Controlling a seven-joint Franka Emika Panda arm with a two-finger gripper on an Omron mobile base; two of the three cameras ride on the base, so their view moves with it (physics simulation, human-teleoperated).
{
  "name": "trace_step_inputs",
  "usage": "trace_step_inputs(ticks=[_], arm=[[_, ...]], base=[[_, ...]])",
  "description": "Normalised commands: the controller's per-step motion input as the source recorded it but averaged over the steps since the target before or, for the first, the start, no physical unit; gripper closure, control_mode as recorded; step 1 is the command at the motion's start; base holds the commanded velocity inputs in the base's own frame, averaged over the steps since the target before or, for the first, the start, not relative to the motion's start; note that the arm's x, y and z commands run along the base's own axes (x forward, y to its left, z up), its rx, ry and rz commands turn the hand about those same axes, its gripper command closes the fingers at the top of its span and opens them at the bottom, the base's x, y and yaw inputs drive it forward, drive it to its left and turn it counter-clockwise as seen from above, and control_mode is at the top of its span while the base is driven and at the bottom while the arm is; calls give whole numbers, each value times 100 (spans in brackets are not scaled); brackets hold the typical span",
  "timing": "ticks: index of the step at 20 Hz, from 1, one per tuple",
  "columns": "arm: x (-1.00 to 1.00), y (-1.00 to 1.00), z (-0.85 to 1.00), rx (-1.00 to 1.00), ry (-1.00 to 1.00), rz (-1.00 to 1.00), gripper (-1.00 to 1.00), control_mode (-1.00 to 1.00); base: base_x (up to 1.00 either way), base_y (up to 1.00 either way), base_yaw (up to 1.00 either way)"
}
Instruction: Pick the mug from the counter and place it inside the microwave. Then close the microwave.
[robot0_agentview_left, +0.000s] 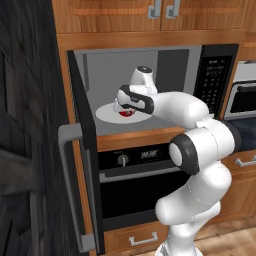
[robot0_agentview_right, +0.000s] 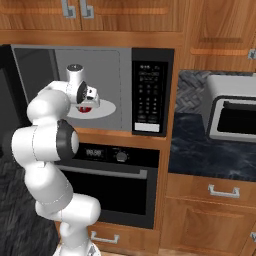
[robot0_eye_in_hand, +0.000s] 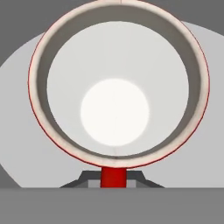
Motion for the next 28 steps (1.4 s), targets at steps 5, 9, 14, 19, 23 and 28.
trace_step_inputs(ticks=[5,9,14,19,23,28], arm=[[0,0,0,0,0,0,-100,-100],[0,0,0,0,0,0,-100,-100],[-10,0,0,0,0,0,-100,-100],[-75,0,0,0,-8,0,-100,-100],[-78,0,4,0,-16,0,-100,-100],[-82,0,6,0,-13,3,-100,-100]], base=[[0,0,0],[0,0,0],[0,0,0],[0,0,0],[0,0,0],[0,0,0]])
